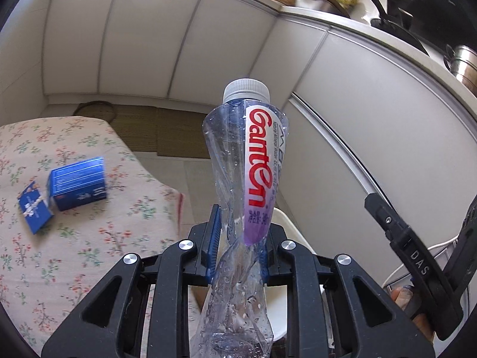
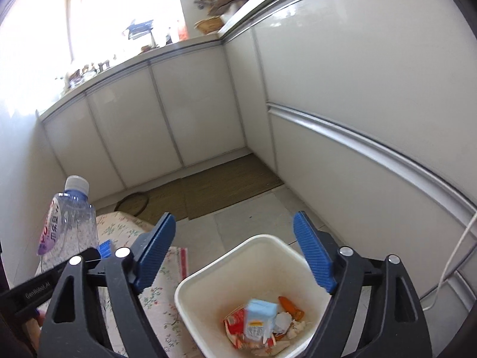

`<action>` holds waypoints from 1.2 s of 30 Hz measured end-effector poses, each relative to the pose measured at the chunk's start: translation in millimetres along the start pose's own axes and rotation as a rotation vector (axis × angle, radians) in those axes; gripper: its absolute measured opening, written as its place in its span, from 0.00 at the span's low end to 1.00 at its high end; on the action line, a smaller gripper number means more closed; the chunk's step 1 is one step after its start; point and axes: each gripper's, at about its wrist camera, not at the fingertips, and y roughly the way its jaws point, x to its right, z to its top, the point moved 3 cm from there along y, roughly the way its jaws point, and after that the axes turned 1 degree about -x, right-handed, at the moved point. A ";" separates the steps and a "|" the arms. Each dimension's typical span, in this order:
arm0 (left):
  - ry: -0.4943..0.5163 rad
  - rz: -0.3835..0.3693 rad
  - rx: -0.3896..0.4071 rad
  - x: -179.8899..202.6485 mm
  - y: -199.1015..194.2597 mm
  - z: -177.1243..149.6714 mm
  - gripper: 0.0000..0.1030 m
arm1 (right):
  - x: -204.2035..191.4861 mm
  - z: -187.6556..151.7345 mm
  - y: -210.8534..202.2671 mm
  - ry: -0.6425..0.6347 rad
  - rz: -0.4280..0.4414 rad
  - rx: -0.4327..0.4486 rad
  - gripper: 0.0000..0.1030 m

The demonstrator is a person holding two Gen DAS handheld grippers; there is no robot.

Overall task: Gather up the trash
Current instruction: 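Open the left tool over the bin to drop the plastic bottle, then move both tools back over the table toward the blue boxes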

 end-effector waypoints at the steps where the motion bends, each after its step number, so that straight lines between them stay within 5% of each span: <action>1: 0.008 -0.007 -0.004 4.9 2.3 -1.5 0.21 | 5.8 2.8 -0.5 0.014 -0.017 0.008 0.84; 16: 0.106 -0.103 -0.081 77.2 46.3 -10.3 0.21 | 83.1 16.1 -11.1 0.179 -0.203 0.073 0.90; 23: 0.144 -0.084 -0.103 83.5 56.5 -15.7 0.48 | 88.6 10.3 -14.6 0.178 -0.222 0.067 0.91; 28: 0.149 -0.024 -0.084 76.8 53.6 -12.0 0.61 | 84.6 8.9 -13.1 0.160 -0.233 0.055 0.93; 33: 0.130 0.070 -0.057 60.8 49.9 -8.0 0.88 | 71.9 7.2 -8.0 0.113 -0.237 0.038 0.93; 36: 0.125 0.119 -0.066 51.7 50.7 -6.7 0.90 | 61.9 4.9 -3.2 0.079 -0.238 0.023 0.93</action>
